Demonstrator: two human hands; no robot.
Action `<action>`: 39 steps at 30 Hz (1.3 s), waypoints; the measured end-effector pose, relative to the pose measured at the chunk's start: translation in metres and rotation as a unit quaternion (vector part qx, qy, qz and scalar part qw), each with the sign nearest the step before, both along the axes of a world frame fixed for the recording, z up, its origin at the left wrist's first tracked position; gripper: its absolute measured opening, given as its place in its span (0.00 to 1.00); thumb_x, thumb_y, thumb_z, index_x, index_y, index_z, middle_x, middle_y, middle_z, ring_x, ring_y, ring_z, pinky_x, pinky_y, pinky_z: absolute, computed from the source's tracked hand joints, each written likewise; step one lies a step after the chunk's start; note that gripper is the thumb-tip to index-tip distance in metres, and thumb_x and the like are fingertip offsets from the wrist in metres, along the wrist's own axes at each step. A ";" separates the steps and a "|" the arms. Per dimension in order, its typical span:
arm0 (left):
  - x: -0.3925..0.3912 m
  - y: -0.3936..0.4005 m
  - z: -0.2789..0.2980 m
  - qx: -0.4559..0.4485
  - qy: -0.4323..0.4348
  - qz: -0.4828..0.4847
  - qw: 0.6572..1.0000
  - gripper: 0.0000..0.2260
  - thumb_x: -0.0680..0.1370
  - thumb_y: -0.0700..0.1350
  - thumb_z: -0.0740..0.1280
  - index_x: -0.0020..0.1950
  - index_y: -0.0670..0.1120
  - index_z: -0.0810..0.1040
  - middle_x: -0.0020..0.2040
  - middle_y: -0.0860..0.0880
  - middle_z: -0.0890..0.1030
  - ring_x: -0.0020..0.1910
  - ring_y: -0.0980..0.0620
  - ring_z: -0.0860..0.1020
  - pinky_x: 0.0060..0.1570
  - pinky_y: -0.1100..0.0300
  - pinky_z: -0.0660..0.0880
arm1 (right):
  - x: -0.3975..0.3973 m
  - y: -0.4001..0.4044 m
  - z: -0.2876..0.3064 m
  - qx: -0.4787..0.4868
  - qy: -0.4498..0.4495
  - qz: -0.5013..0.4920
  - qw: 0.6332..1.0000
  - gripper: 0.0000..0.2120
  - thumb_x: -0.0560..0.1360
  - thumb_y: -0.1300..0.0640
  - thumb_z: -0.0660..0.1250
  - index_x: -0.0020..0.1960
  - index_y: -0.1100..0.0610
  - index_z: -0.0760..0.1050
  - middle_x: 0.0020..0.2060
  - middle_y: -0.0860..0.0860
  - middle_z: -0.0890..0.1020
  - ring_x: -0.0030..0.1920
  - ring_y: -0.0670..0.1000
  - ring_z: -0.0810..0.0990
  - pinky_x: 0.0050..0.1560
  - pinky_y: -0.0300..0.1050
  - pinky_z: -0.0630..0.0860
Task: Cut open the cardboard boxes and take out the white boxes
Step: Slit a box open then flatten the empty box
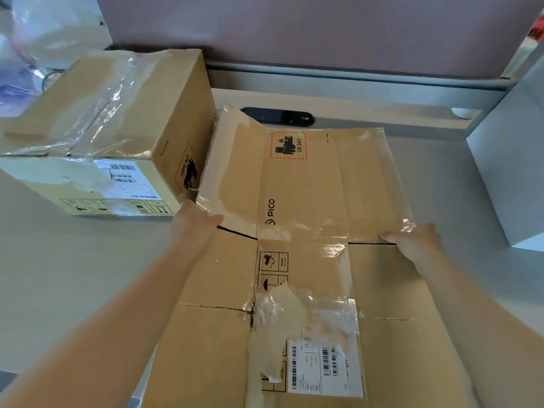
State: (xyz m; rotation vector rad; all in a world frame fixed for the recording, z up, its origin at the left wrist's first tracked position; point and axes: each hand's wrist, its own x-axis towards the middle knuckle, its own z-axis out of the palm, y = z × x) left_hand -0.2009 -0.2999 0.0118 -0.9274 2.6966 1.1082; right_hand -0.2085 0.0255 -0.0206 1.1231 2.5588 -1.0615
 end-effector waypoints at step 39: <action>0.196 -0.019 0.164 -0.055 0.312 0.217 0.923 0.10 0.75 0.46 0.67 0.52 0.43 0.70 0.44 0.48 0.71 0.44 0.50 0.69 0.35 0.63 0.59 | 0.100 -0.073 0.200 -0.163 0.395 0.197 0.882 0.16 0.65 0.62 0.74 0.31 0.56 0.65 0.29 0.42 0.74 0.26 0.41 0.68 0.25 0.31 0.60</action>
